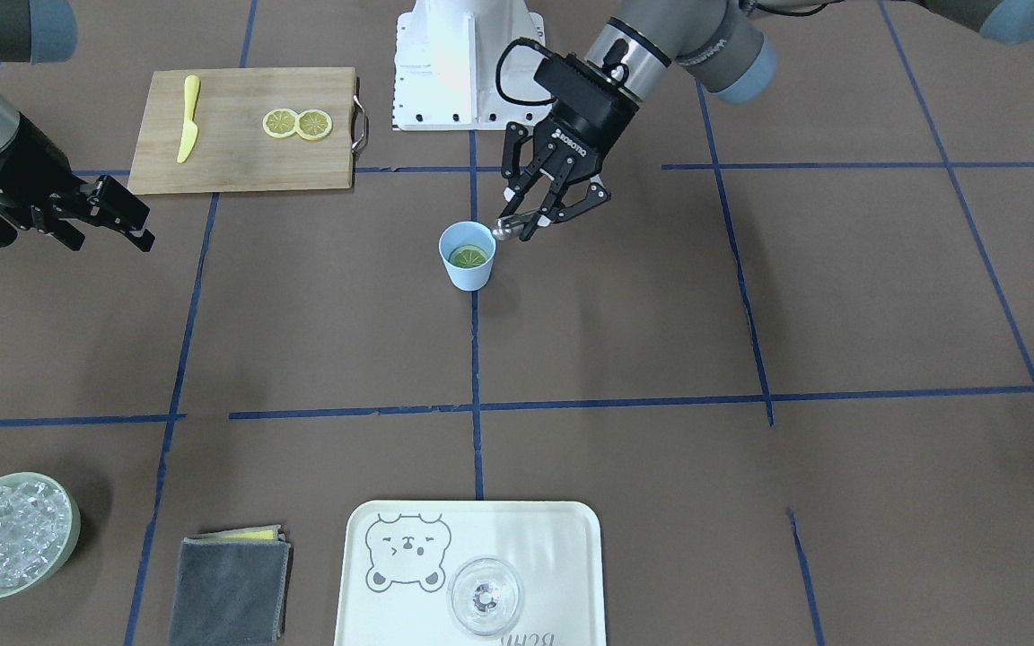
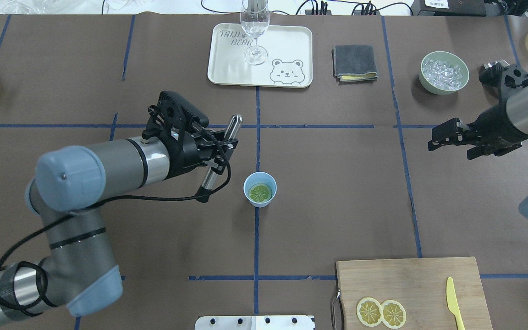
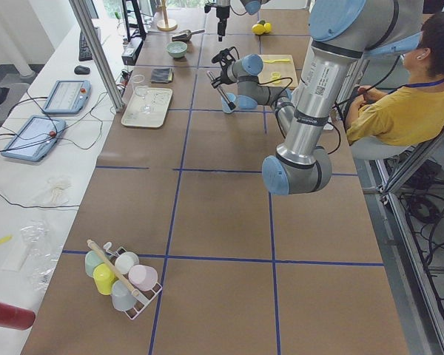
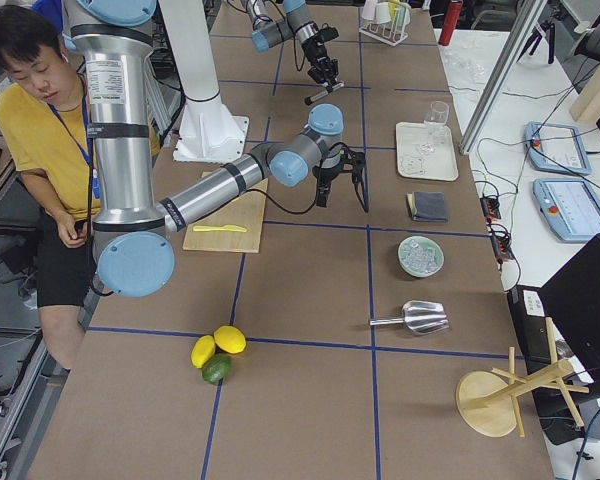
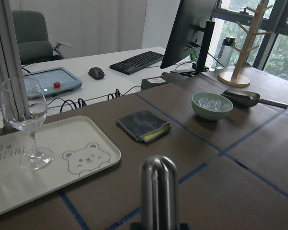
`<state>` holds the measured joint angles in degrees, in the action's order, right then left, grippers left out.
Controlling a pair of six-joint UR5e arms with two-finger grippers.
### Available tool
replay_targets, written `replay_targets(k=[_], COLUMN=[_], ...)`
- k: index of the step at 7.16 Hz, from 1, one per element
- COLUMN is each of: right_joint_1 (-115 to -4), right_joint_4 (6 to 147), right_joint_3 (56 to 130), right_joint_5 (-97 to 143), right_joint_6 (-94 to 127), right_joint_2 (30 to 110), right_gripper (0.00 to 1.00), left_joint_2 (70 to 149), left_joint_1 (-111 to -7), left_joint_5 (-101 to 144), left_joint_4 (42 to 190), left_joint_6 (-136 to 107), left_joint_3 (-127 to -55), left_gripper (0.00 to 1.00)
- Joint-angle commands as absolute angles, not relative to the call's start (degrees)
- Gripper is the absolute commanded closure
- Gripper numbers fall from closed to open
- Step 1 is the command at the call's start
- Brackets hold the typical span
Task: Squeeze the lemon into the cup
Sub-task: 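Lift the muddler out of the cup and carry it back with the left gripper, then lower the muddler onto the table with the left gripper and release it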
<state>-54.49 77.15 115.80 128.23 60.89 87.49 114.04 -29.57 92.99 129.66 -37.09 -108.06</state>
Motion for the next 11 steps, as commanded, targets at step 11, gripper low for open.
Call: replay_targets(k=[11], right_joint_1=[-54.3], right_joint_4=[72.7], right_joint_3=[115.5], right_joint_5=[128.7], right_joint_6=[59.9], right_joint_2=[92.4], right_gripper=[0.0], left_joint_2=[99.5], left_joint_1=[-50.0], left_joint_5=[119.9], left_joint_4=[106.8], left_joint_6=[-44.2], left_joint_3=[-98.7], left_gripper=[1.0])
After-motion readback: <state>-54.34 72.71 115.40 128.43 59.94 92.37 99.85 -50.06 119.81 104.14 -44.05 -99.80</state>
